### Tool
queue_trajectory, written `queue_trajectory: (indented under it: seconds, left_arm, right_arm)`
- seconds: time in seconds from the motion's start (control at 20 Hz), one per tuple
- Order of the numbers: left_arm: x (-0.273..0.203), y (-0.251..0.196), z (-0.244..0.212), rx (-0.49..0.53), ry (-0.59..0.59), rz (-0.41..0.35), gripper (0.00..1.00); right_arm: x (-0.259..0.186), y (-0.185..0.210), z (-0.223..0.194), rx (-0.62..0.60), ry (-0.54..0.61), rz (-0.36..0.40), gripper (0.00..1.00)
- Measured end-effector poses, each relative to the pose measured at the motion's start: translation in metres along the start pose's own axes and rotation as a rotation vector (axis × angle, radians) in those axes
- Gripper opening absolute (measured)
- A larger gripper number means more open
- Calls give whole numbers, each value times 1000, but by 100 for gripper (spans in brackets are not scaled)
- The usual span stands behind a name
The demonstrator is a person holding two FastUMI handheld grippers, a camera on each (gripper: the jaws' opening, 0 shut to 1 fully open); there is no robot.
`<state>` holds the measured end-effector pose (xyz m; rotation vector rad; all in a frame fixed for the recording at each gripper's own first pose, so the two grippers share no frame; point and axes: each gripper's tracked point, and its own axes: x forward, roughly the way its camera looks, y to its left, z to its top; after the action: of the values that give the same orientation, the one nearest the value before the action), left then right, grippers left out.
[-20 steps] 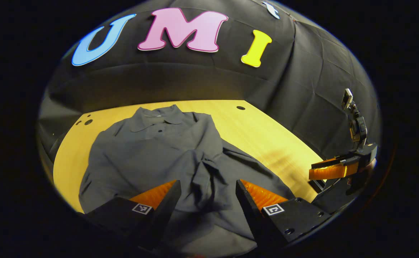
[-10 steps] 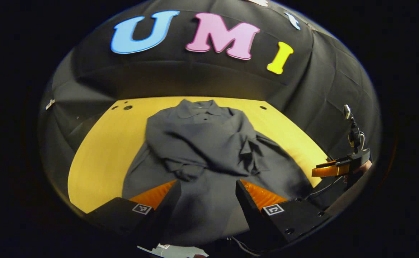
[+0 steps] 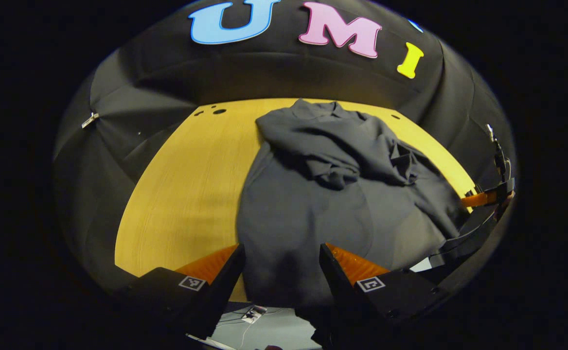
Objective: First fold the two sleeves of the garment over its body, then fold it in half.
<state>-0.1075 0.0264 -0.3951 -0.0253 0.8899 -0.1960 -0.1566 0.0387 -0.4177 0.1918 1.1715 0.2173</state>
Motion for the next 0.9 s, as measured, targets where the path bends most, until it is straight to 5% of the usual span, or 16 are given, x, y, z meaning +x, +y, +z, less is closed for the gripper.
queue_trajectory:
  seconds: [0.35,0.55,0.6,0.65,0.75,0.8,0.9]
  left_arm:
    - [19,13,-31,25,97,18,92]
    - [23,9,-34,23,89,20,99]
    - [23,2,-35,37,92,1,93]
    - [24,-7,-34,49,86,-27,72]
    - [29,-17,-25,37,86,-47,29]
    - [30,-19,-21,44,84,-55,8]
    - [28,-17,-15,13,88,-48,6]
  right_arm:
    - [18,9,-17,-50,44,-37,90]
    - [23,14,-18,-139,23,-61,90]
    - [26,19,-19,-140,12,-49,88]
    - [28,28,-18,-146,4,-7,70]
    - [28,38,-15,-130,3,46,6]
    - [28,38,-16,-106,10,57,6]
    - [26,37,-12,-55,4,70,6]
